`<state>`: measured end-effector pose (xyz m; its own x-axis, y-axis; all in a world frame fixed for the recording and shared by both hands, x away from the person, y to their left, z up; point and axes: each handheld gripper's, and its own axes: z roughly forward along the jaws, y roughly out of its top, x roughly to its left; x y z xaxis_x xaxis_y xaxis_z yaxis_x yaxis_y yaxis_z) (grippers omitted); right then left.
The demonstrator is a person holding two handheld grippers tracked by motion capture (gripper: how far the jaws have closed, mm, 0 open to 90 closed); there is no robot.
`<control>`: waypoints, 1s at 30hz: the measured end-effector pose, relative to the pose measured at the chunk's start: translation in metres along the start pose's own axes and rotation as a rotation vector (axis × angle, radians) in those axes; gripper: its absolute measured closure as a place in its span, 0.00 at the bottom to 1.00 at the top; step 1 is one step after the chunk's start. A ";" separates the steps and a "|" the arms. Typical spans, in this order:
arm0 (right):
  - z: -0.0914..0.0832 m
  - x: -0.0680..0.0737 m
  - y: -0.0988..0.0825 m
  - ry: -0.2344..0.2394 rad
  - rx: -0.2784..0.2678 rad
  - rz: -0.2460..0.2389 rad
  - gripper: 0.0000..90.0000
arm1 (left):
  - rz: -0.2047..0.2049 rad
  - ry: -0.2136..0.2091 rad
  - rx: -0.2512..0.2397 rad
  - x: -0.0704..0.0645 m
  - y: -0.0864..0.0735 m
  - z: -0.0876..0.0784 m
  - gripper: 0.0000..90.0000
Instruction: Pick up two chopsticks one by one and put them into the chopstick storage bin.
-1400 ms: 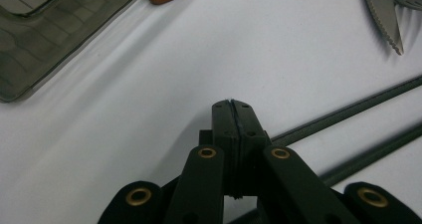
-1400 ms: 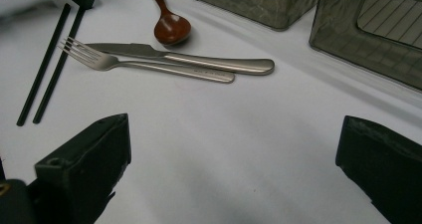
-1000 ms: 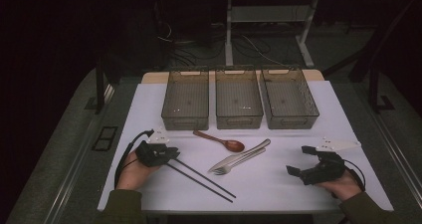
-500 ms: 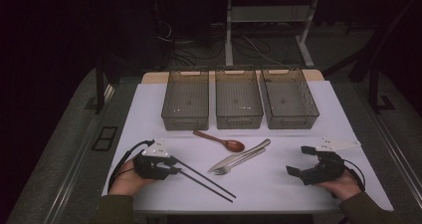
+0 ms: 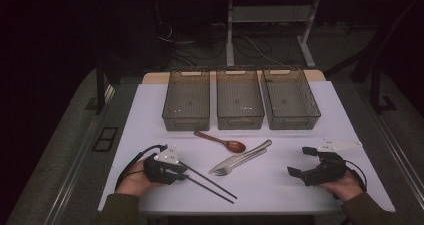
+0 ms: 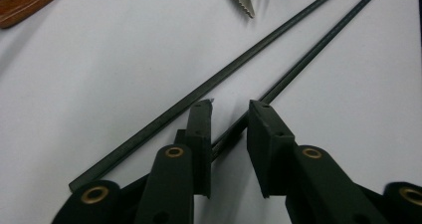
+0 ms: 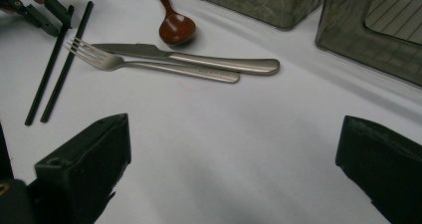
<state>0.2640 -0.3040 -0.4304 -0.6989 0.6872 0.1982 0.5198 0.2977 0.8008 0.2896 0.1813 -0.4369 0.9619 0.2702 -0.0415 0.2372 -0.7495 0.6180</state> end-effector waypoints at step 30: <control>-0.001 0.000 0.000 -0.001 0.000 0.003 0.01 | 0.017 -0.017 0.040 -0.028 -0.005 -0.008 0.87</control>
<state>0.2638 -0.3045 -0.4302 -0.6971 0.6886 0.1998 0.5215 0.2958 0.8003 0.2605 0.1826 -0.4325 0.9679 0.2473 -0.0448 0.2258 -0.7776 0.5868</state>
